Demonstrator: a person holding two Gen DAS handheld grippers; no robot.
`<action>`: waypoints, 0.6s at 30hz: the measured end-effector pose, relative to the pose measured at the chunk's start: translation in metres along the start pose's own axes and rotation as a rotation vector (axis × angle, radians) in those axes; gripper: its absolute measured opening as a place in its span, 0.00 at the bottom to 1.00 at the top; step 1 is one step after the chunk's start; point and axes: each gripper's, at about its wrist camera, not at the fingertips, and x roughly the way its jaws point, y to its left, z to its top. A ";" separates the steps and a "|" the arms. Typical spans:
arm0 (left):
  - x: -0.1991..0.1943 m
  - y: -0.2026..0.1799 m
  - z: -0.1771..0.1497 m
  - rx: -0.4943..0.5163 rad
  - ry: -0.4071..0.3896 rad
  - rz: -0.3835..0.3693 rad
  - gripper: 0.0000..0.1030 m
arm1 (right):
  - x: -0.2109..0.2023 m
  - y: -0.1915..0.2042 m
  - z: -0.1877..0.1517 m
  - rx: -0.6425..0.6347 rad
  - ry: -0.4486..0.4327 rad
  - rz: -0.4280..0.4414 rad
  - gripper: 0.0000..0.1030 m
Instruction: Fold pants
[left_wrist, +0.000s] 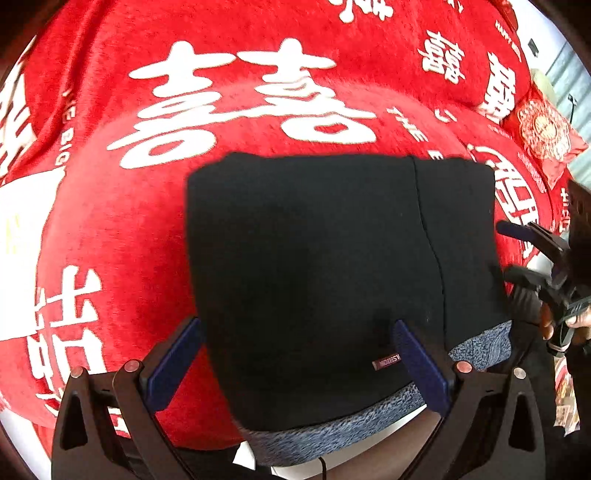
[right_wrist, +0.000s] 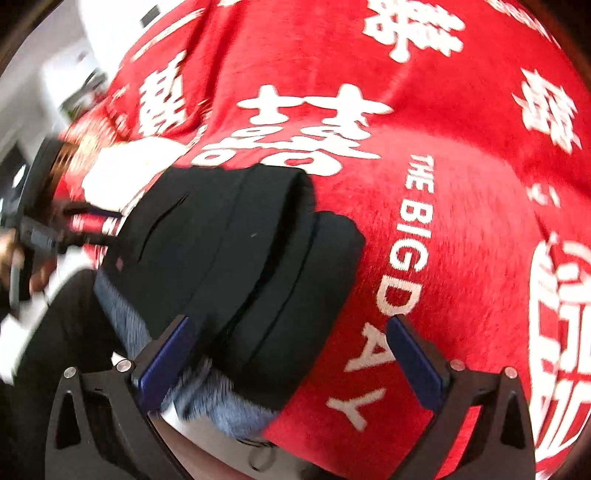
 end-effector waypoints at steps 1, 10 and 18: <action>0.006 -0.004 0.000 0.008 0.006 0.017 1.00 | 0.004 -0.001 0.000 0.028 0.002 0.009 1.00; 0.006 0.016 -0.006 0.041 -0.054 -0.049 1.00 | 0.035 -0.004 -0.005 0.173 0.025 0.067 1.00; 0.022 0.051 -0.014 -0.099 -0.008 -0.257 1.00 | 0.041 0.007 -0.003 0.137 0.028 0.076 1.00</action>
